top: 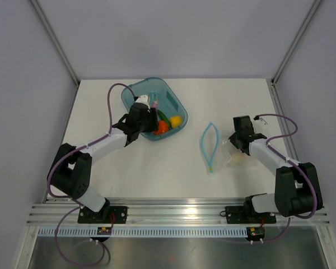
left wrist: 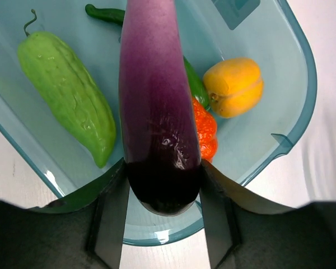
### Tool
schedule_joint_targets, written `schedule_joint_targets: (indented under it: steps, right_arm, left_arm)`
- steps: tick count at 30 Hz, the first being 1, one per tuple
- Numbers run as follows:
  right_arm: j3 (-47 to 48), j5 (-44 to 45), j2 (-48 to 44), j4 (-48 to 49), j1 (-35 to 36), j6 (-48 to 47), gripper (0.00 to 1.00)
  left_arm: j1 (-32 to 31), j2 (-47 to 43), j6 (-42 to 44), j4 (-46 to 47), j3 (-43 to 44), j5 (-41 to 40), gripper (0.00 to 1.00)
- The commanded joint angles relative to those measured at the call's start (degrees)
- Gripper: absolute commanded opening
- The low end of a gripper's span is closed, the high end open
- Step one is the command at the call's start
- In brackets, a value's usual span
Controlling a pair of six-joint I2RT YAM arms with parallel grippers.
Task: Open the zip-top bag and remove the fake food
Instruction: Place the fake vegetable in the bin.
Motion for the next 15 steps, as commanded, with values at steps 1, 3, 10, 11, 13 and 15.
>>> schedule_joint_targets:
  steps: [1,3,10,11,13,15]
  right_arm:
    - [-0.43,1.09,-2.61,1.31,-0.42,-0.07,0.00]
    - [-0.34,1.35,-2.78,1.13,-0.42,-0.16,0.00]
    - [-0.34,2.06,-2.78,1.13,-0.33,-0.25,0.00]
    - [-0.43,2.06,-2.87,1.22,-0.41,-0.25,0.00]
    - [-0.43,2.15,-3.05,1.22,-0.41,-0.51,0.00]
    - [-0.51,2.15,-3.49,1.13,-0.42,-0.69,0.00]
  left_arm:
    - [0.61,-1.00,-1.59,3.49,2.22,0.90,0.62]
    - [0.52,-1.62,-1.77,3.40,1.78,1.16,0.68]
    - [0.52,-6.54,-4.49,3.75,-2.35,-4.02,0.99]
    - [0.60,-7.85,-4.84,3.84,-2.70,-4.64,0.99]
    - [0.61,-9.35,-6.07,4.45,-4.19,-5.96,0.99]
    - [0.61,-11.73,-6.25,6.29,-5.77,-5.44,0.99]
